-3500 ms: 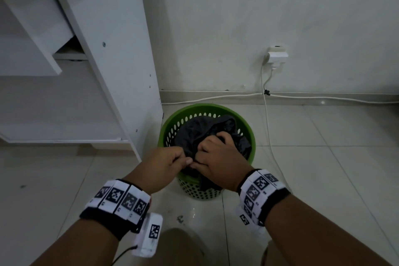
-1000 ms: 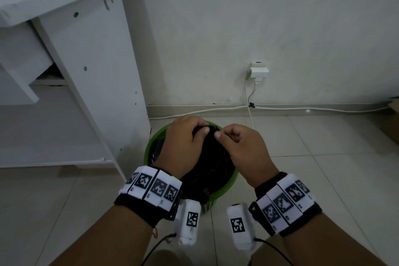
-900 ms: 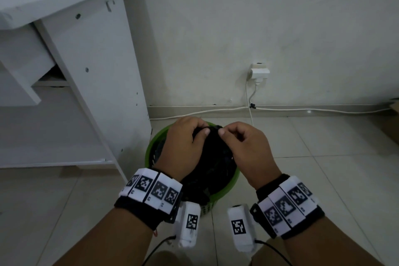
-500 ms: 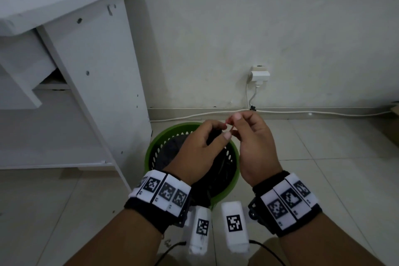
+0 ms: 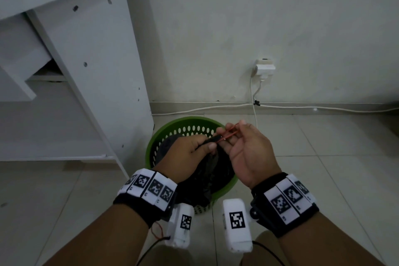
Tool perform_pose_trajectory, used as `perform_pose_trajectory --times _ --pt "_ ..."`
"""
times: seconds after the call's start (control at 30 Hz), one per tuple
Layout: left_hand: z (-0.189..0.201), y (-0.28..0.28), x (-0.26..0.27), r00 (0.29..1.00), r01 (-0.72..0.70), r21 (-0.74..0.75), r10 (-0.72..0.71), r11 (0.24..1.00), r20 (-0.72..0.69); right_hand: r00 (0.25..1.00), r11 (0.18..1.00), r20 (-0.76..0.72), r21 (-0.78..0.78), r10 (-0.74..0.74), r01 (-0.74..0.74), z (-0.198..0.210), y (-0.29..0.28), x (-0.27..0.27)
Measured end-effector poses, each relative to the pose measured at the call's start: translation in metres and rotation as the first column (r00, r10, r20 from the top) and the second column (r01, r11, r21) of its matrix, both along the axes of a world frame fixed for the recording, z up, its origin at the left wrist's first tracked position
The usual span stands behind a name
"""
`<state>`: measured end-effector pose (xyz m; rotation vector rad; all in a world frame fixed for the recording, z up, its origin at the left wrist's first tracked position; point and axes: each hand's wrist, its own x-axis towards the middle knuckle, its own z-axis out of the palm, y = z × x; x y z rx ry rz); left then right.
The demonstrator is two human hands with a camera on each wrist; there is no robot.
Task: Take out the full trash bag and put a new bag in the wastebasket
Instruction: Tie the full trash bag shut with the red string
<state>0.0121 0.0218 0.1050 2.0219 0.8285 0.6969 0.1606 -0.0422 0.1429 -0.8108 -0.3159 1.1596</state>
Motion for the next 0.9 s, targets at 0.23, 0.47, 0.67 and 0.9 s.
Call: perform_pose_trajectory --times 0.23,0.47,0.67,0.9 --pt "-0.010 0.002 -0.004 0.955 -0.112 -0.279 0.181 0.954 0.234 0.999 1.000 0.045 0.007 0.002 -0.003 -0.009 -0.001 -0.009" --pt "-0.003 0.000 0.004 0.863 -0.213 -0.497 0.400 0.841 0.309 0.971 0.999 0.238 -0.034 0.005 0.003 -0.015 -0.004 -0.014" --pt "-0.007 0.000 0.004 0.906 -0.253 -0.328 0.342 0.910 0.250 0.975 0.992 0.202 -0.070 -0.090 0.106 -0.025 -0.001 -0.013" --pt "0.006 -0.001 0.006 0.887 -0.269 -0.316 0.362 0.910 0.288 0.960 0.993 0.263 -0.038 -0.096 0.109 -0.025 0.003 -0.010"
